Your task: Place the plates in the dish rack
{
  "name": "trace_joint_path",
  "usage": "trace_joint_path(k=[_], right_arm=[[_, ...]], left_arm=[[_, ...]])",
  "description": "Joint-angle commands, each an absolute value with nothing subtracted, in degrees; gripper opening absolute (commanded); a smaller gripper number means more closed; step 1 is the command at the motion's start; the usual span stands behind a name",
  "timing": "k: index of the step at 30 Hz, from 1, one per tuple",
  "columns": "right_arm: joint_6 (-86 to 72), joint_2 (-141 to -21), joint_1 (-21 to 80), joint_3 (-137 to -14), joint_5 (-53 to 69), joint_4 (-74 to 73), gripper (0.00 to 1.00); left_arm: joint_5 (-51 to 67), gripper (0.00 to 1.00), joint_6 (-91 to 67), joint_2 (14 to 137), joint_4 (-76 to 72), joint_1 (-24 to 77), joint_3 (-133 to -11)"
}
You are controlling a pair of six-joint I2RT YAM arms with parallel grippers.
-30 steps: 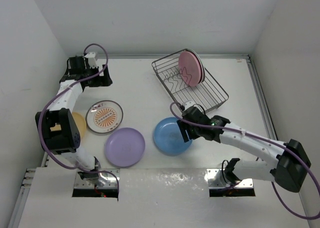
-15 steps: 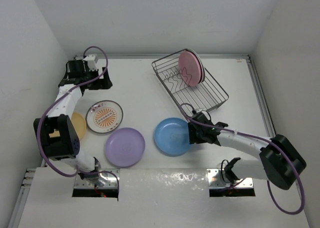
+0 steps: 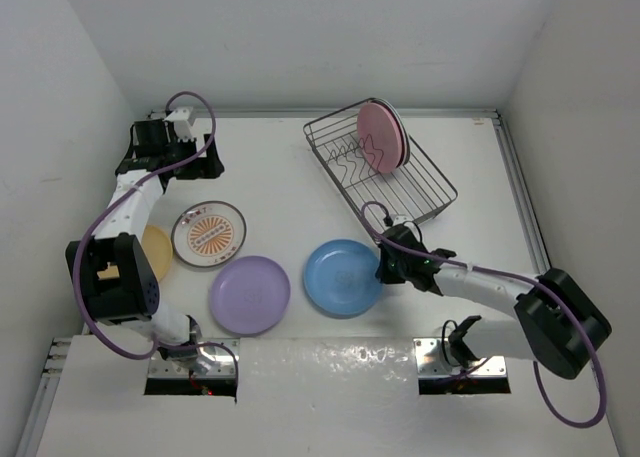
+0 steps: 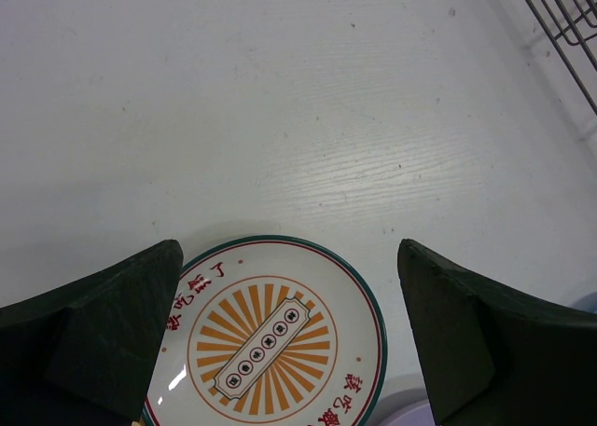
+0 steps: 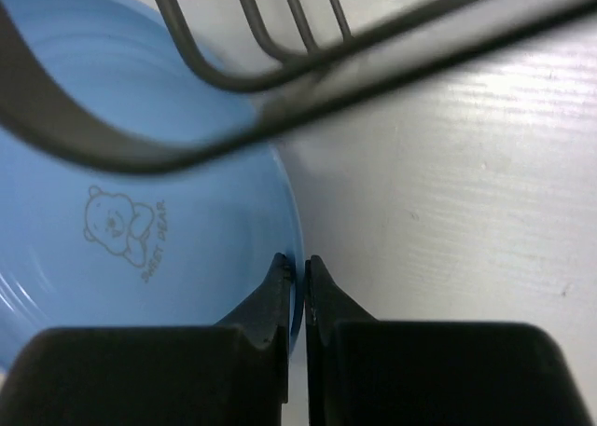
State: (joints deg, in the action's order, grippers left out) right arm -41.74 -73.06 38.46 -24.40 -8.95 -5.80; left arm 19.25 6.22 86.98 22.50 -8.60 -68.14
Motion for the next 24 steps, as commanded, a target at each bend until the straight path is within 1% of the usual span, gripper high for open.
trace_joint_path(k=[1, 3, 7, 9, 12, 14, 18, 19, 21, 22, 24], right_arm=[[-40.62, -71.37, 38.93, -24.16, -13.34, -16.68, 0.00], [-38.42, -70.32, 39.63, -25.83, -13.27, -21.33, 0.00], [-29.82, -70.84, 46.56, -30.92, -14.68, -29.42, 0.00], [-27.17, -70.49, 49.46, -35.93, -14.76, -34.09, 0.00], [-25.76, -67.86, 50.01, -42.26, -17.65, -36.91, 0.00], [-24.53, -67.85, 49.92, -48.23, -21.16, -39.53, 0.00], [-17.94, -74.07, 50.71, -58.78, -20.83, -42.98, 0.00], [-17.15, -74.96, 51.15, -63.76, -20.66, -43.15, 0.00], [-14.68, -76.81, 51.85, -69.67, -21.70, -43.24, 0.00], [-13.89, -79.08, 51.77, -76.66, -23.10, -44.20, 0.00], [-9.42, -81.72, 51.86, -83.64, -28.09, -44.47, 0.00]], left_arm=[[19.78, 0.96, 6.86, 85.16, 20.92, -8.26, -68.11], [19.78, 0.96, 6.42, 85.51, 20.92, -8.26, -68.29], [19.78, 0.96, 6.06, 86.39, 20.83, -8.17, -69.61], [19.42, 0.96, 6.06, 86.66, 21.09, -8.35, -70.22], [19.25, 0.96, 6.07, 87.27, 21.71, -8.52, -70.66], [19.25, 0.96, 6.15, 87.97, 21.88, -8.79, -70.66], [19.25, 0.96, 5.71, 89.30, 21.71, -8.96, -71.36], [19.34, 0.96, 5.80, 89.56, 21.71, -8.96, -71.63], [19.16, 0.96, 6.15, 90.17, 21.97, -8.96, -72.59], [18.46, 0.96, 6.94, 90.52, 22.41, -9.05, -73.29], [17.76, 0.96, 7.56, 90.97, 22.50, -9.31, -73.83]])
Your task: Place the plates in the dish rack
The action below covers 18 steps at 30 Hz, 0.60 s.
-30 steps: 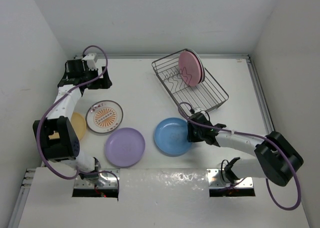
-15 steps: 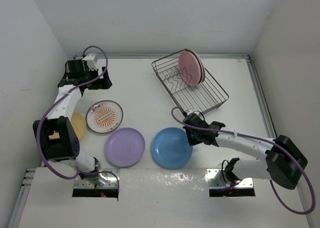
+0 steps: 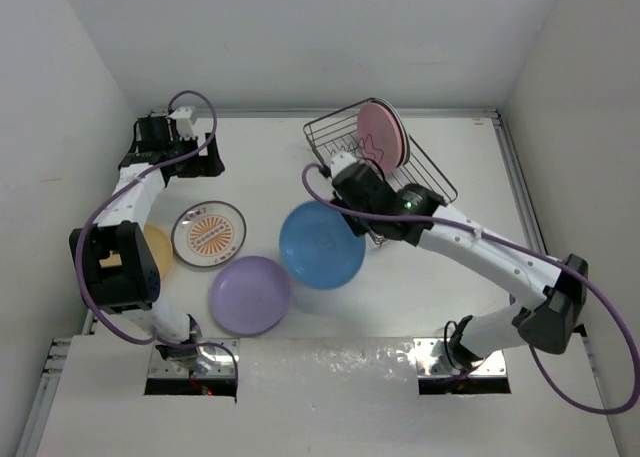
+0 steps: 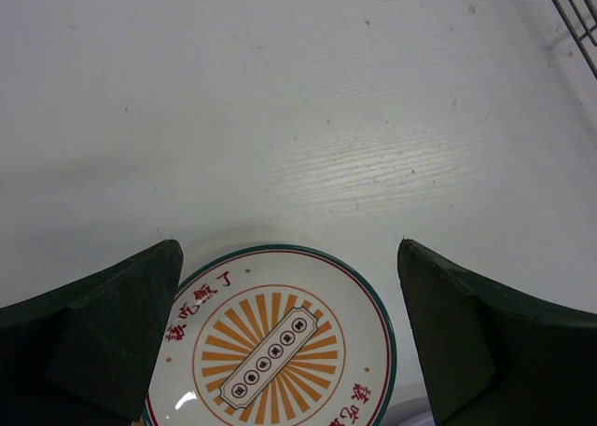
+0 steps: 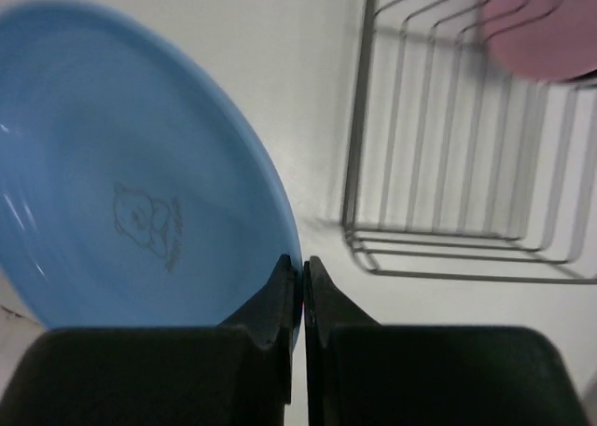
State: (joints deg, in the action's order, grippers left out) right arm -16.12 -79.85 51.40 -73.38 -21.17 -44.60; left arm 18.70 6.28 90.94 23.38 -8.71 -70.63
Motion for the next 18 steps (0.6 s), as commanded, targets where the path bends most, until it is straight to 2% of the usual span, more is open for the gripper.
trace_joint_path(k=[1, 6, 8, 10, 11, 14, 18], right_arm=[[-7.40, -84.96, 51.68, -90.63, -30.39, -43.95, 0.00], [2.98, -97.89, 45.10, -111.13, -47.06, -42.10, 0.00], [6.48, -103.41, 41.25, -114.86, -50.96, -39.48, 0.00], [11.66, -106.16, 39.99, -116.36, -56.14, -31.18, 0.00], [19.17, -108.09, 39.73, -115.85, -62.51, -27.20, 0.00], [33.77, -111.26, 39.73, -113.30, -70.11, -9.09, 0.00], [42.69, -113.20, 39.64, -110.59, -73.11, 6.37, 0.00]], left_arm=[[17.06, 0.96, 7.73, 91.23, 22.41, -9.49, -74.09], [16.52, 0.96, 7.21, 92.37, 21.80, -10.55, -75.93], [16.00, 0.96, 7.21, 92.55, 21.80, -10.72, -76.73], [15.30, 0.96, 7.29, 92.64, 21.71, -10.72, -77.17], [15.21, 0.96, 7.38, 92.55, 21.71, -10.72, -77.25], [14.68, 0.96, 7.29, 92.72, 21.80, -10.72, -77.17], [14.41, 0.96, 7.29, 92.90, 21.97, -10.81, -76.64]])
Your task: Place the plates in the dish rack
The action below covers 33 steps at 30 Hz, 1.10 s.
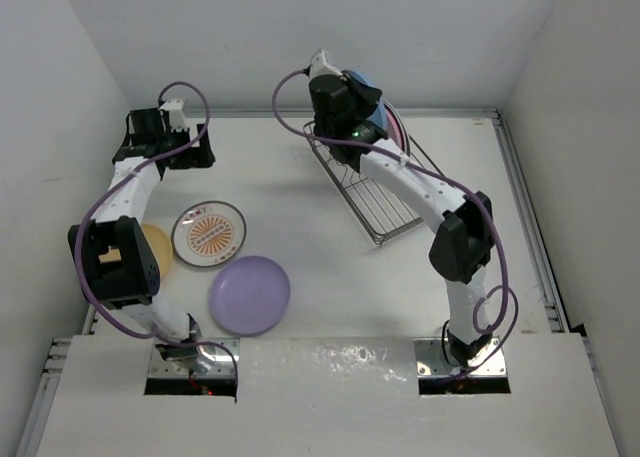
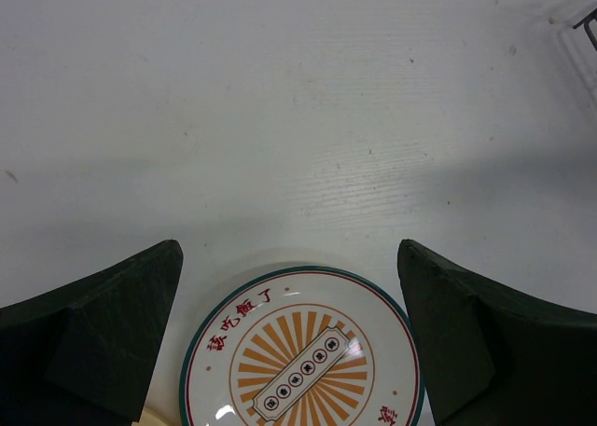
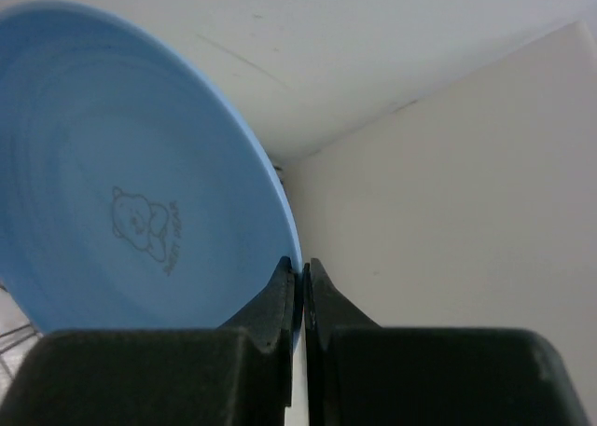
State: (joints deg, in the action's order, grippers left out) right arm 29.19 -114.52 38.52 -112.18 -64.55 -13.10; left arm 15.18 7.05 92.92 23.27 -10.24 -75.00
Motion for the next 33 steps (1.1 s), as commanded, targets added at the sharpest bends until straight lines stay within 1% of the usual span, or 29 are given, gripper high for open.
trace_joint_path(k=[1, 3, 5, 9, 13, 17, 22, 33], right_arm=[[50.46, -113.46, 39.64, -108.57, -74.17, 17.47, 0.00], [56.58, -114.16, 39.55, -103.91, -75.41, 29.29, 0.00], [57.92, -115.04, 39.55, -102.84, -75.50, 29.45, 0.00], [63.36, -116.89, 39.55, -98.00, -75.85, 38.11, 0.00], [62.06, -117.51, 39.46, -96.68, -74.89, 36.12, 0.00], [61.70, -117.95, 39.11, -93.26, -73.65, 37.18, 0.00], [62.05, -119.00, 38.23, -92.29, -73.13, 37.97, 0.00], [65.13, -122.52, 38.06, -89.21, -74.62, 44.65, 0.00]], left_arm=[[14.41, 0.96, 7.29, 92.81, 21.97, -10.90, -76.47], [14.41, 0.96, 7.56, 92.81, 22.06, -10.90, -76.29], [14.50, 0.96, 7.73, 92.99, 22.15, -10.99, -76.38], [14.59, 0.96, 8.17, 93.25, 22.06, -11.07, -76.11], [14.76, 0.96, 8.61, 93.25, 22.32, -11.16, -75.76], [14.68, 0.97, 8.79, 93.16, 22.32, -11.16, -75.41], [14.77, 0.97, 9.32, 92.81, 22.59, -11.08, -75.24], [15.47, 0.97, 9.40, 92.64, 22.85, -11.16, -74.71]])
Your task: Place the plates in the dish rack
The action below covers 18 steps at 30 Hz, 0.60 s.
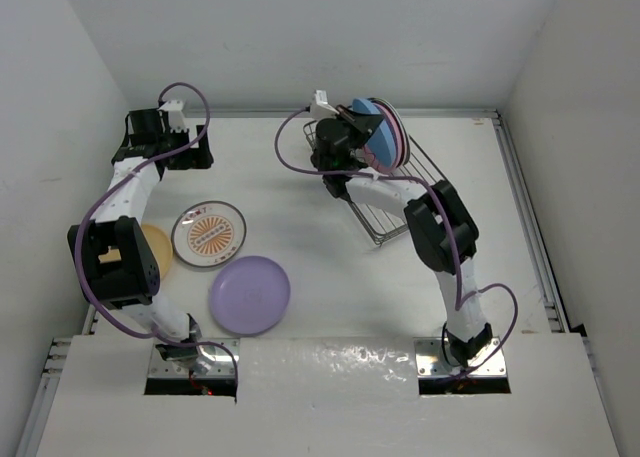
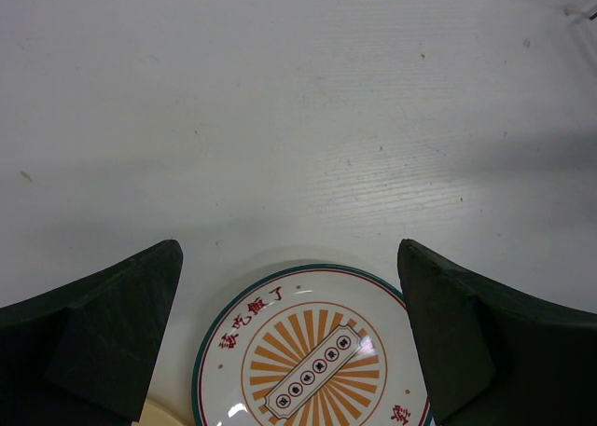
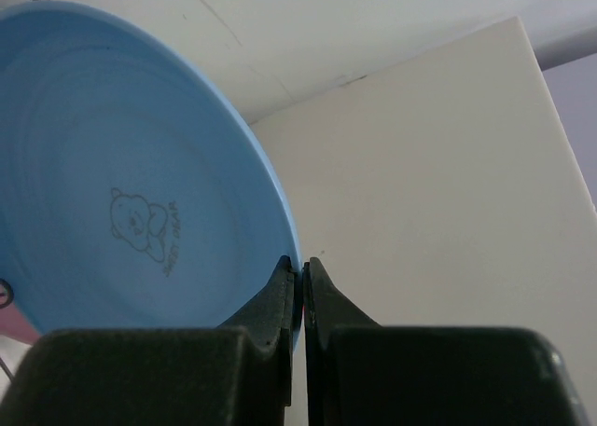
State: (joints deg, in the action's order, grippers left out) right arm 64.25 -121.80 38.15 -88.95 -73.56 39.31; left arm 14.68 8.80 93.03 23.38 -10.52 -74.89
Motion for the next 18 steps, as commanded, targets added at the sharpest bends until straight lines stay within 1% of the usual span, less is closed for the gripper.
trace_joint_path(k=[1, 8, 11, 12, 18], right_arm=[[65.30, -123.30, 38.06, -89.21, -74.71, 45.00, 0.00], [63.91, -126.39, 38.06, -90.88, -75.06, 43.95, 0.00], [57.76, -126.47, 38.06, -91.23, -73.83, 36.07, 0.00], [54.44, -126.47, 37.97, -91.23, -73.48, 34.82, 0.00], [46.77, -127.18, 37.62, -92.81, -72.42, 26.99, 0.00]], left_arm=[[15.47, 0.97, 9.32, 92.72, 22.76, -11.16, -74.62], [16.08, 0.97, 9.14, 92.55, 22.67, -11.16, -74.36], [15.91, 0.97, 9.14, 92.64, 22.41, -11.08, -74.01], [15.56, 0.97, 9.14, 92.55, 22.33, -11.16, -73.92], [15.38, 0.97, 9.40, 92.29, 22.50, -11.16, -73.65]])
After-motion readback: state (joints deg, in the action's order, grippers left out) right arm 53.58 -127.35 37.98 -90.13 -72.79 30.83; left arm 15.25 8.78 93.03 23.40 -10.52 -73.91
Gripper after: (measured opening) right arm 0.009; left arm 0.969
